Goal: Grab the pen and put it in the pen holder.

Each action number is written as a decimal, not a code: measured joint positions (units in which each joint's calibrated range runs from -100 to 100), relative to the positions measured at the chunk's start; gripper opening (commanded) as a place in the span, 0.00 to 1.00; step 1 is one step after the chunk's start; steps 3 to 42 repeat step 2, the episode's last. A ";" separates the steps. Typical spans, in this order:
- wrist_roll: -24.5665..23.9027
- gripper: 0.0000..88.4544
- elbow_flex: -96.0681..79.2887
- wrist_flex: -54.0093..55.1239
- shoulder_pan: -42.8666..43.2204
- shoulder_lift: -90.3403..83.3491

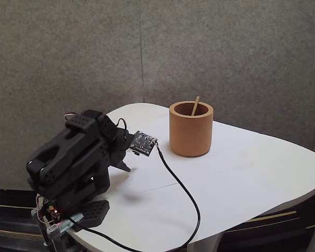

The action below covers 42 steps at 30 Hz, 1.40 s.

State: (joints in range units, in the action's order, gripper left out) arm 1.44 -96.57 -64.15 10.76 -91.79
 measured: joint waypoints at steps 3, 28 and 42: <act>0.00 0.27 0.00 0.00 0.00 0.00; 0.00 0.27 0.00 0.00 0.00 0.00; 0.00 0.27 0.00 0.00 0.00 0.00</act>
